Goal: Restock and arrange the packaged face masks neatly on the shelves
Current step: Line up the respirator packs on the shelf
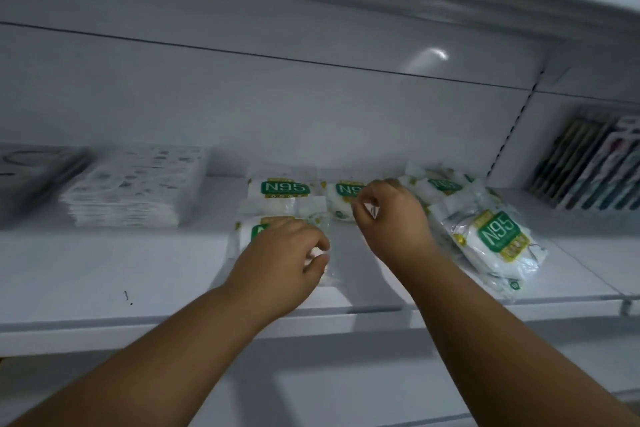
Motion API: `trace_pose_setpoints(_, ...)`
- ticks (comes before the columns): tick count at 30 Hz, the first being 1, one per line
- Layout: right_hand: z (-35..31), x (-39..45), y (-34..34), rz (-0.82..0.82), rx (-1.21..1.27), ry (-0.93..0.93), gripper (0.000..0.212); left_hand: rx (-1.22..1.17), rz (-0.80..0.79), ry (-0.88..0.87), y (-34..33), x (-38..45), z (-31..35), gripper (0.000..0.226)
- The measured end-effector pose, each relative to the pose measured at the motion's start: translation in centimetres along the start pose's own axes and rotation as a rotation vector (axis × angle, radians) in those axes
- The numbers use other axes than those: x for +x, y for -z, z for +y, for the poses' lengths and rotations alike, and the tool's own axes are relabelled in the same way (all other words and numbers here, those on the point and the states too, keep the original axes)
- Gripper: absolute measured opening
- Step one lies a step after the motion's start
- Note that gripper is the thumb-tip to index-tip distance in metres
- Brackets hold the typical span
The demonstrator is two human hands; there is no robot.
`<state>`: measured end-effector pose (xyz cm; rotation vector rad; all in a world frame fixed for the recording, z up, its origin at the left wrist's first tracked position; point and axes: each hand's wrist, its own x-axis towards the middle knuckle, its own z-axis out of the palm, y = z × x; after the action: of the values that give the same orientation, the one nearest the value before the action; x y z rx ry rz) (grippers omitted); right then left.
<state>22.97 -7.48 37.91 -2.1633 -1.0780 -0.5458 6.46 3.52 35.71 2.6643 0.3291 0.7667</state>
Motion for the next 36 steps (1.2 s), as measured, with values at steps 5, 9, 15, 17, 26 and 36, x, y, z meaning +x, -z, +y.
trace_pose_setpoints(5,4.4,0.6,4.4,0.021,-0.025,-0.056,0.013,-0.028,-0.053,-0.028,-2.6,2.0,4.2,0.019)
trace_pose_setpoints(9,9.6,0.2,7.7,0.004,-0.096,-0.098,0.018,-0.077,-0.091,0.028,-5.7,3.9,8.3,0.017)
trace_pose_setpoints(15,16.4,0.2,10.5,-0.142,-0.221,-0.179,0.029,-0.298,-0.163,0.343,-10.9,6.8,14.9,0.015)
trace_pose_setpoints(17,17.7,-0.2,10.7,-0.189,-0.208,-0.174,0.031,-0.259,-0.175,0.377,-12.5,7.5,16.5,0.021)
trace_pose_setpoints(26,21.8,-0.8,11.4,-0.201,-0.030,-0.145,0.045,-0.342,-0.003,0.600,-16.3,9.0,20.9,0.030)
trace_pose_setpoints(36,20.6,-0.7,12.5,-0.095,0.734,-0.641,0.063,-0.890,0.378,0.715,-15.1,8.5,20.8,0.062)
